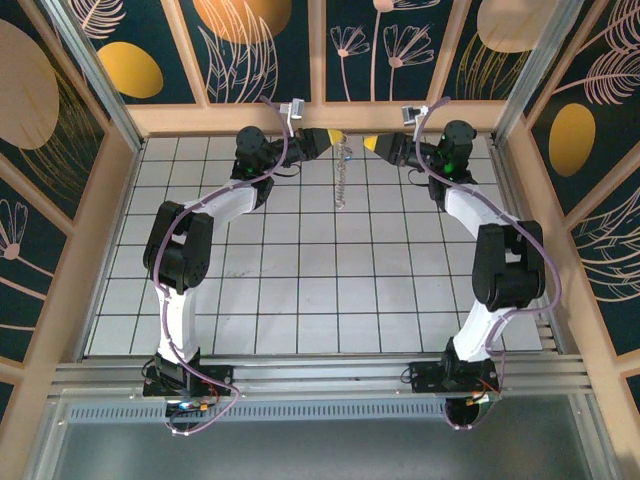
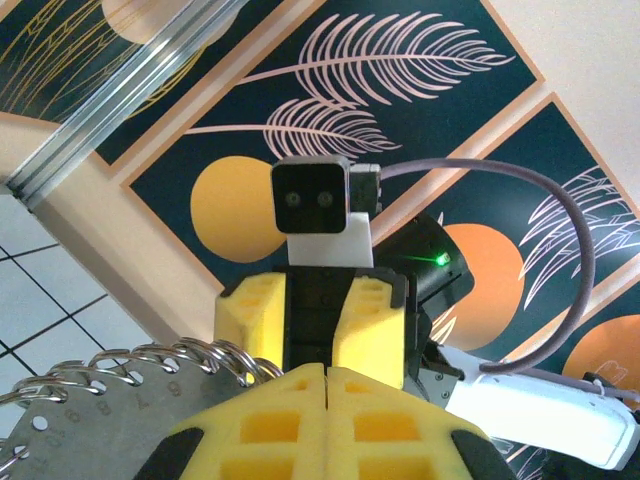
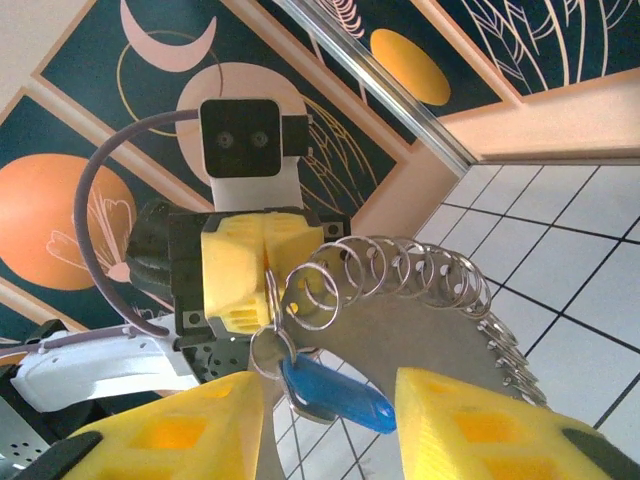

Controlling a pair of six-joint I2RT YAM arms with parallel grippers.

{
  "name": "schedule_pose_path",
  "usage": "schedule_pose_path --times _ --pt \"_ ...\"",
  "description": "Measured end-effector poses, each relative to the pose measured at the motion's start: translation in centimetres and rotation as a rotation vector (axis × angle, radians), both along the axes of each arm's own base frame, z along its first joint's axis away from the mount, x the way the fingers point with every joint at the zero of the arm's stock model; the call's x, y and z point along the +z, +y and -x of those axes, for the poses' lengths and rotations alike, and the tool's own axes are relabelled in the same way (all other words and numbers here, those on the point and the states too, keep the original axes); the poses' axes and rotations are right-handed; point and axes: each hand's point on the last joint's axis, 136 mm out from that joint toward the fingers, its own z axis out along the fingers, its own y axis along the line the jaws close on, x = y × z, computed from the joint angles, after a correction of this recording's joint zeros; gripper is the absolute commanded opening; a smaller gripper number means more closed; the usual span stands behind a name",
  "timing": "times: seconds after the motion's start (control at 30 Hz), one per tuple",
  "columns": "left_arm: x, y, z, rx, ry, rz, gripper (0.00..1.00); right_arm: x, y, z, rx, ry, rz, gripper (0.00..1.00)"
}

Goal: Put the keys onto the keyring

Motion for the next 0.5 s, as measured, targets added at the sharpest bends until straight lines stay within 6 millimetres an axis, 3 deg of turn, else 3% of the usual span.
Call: schedule_pose_path --times 0.5 --pt "-0.6 0.0 0.0 0.002 0.014 -0.004 0.00 -2.0 2.1 2.1 -0.060 -0.073 0.087 0.45"
